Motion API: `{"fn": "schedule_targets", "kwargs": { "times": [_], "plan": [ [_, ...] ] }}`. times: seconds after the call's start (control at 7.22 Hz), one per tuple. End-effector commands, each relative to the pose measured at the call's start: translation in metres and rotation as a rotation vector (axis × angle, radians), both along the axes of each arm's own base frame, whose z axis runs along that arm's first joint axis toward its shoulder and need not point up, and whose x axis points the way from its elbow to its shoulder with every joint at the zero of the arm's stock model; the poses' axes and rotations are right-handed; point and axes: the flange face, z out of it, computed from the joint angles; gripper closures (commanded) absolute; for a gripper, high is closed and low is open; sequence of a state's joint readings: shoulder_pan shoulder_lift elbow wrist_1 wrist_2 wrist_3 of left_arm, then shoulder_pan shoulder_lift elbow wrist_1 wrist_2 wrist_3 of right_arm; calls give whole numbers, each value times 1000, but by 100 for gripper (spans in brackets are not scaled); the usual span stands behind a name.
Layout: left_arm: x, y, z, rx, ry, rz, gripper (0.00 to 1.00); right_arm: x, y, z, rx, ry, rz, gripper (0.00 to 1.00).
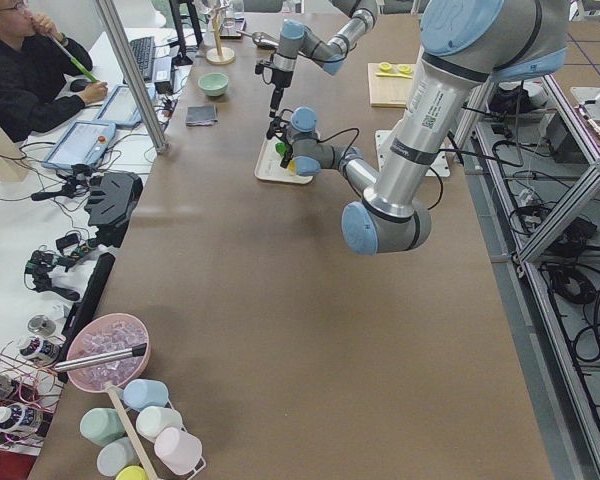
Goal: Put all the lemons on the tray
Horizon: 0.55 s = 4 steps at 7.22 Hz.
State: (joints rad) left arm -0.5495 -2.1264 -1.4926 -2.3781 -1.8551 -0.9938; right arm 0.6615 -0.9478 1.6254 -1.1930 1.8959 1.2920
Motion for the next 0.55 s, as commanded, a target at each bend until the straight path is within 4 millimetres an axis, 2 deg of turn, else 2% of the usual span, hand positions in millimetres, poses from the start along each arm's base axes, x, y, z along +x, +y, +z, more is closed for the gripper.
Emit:
{"fn": "schedule_targets", "kwargs": {
  "times": [0.0,0.14,0.28,0.42],
  "plan": [
    [-50,-41,-9,-6,20,-38,2,51,5,22,92,60,-68,0],
    [-78,-67,-4,-15,15,-79,2,66,-1,43,144,105,-87,0],
    [-106,-94,3,-4,-36,-102,2,88,-1,78,128,135,-77,0],
    [-137,-121,9,10,-88,-146,2,124,1,103,142,162,-67,0]
  ]
}}
